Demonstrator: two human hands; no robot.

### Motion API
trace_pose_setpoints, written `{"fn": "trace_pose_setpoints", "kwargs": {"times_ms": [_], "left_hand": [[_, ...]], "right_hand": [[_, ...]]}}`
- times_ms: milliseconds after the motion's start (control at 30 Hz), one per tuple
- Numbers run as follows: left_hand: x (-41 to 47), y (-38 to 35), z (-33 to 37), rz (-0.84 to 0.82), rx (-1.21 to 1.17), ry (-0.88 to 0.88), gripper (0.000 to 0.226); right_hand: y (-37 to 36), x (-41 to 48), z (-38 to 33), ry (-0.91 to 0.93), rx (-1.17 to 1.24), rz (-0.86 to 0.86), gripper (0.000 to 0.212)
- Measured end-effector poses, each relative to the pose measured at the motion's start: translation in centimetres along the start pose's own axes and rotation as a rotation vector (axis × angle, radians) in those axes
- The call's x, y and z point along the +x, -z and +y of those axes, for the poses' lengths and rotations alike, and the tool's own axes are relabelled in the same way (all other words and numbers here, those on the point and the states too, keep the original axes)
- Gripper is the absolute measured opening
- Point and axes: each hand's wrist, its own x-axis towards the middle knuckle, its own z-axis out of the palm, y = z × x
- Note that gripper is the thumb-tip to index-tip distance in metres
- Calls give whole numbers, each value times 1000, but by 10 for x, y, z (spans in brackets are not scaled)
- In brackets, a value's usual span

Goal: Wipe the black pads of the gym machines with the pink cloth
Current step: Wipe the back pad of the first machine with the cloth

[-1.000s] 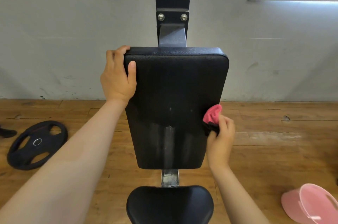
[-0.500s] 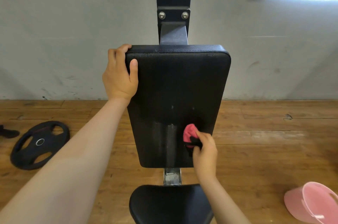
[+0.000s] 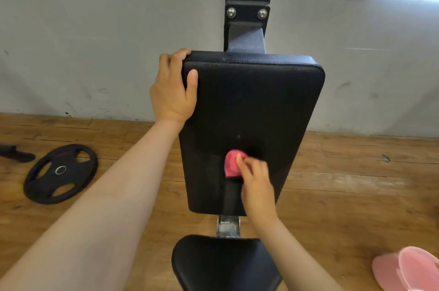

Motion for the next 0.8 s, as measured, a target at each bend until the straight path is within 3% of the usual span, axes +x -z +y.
{"fn": "trace_pose_setpoints", "kwargs": {"times_ms": [100, 167, 233, 333, 400, 500, 667, 800], "left_hand": [[0, 0, -1, -1, 1, -1, 54], [0, -1, -2, 5, 0, -6, 54], [0, -2, -4, 10, 3, -16, 53], [0, -3, -5, 10, -5, -24, 50], [0, -3, -5, 13, -3, -26, 50], [0, -3, -5, 8, -4, -13, 53], [0, -4, -6, 10, -13, -16, 61], [0, -4, -5, 0, -14, 5, 53]], "right_hand": [[-23, -29, 10, -88, -171, -512, 70], [-27, -43, 17, -200, -124, -611, 66], [-21, -44, 16, -182, 4, -471, 66], [4, -21, -4, -73, 212, -113, 68], [26, 6, -21, -9, 262, 104, 68], [45, 42, -30, 67, 224, 264, 64], [22, 40, -21, 185, -19, 206, 64], [-2, 20, -4, 235, -136, 55, 72]]}}
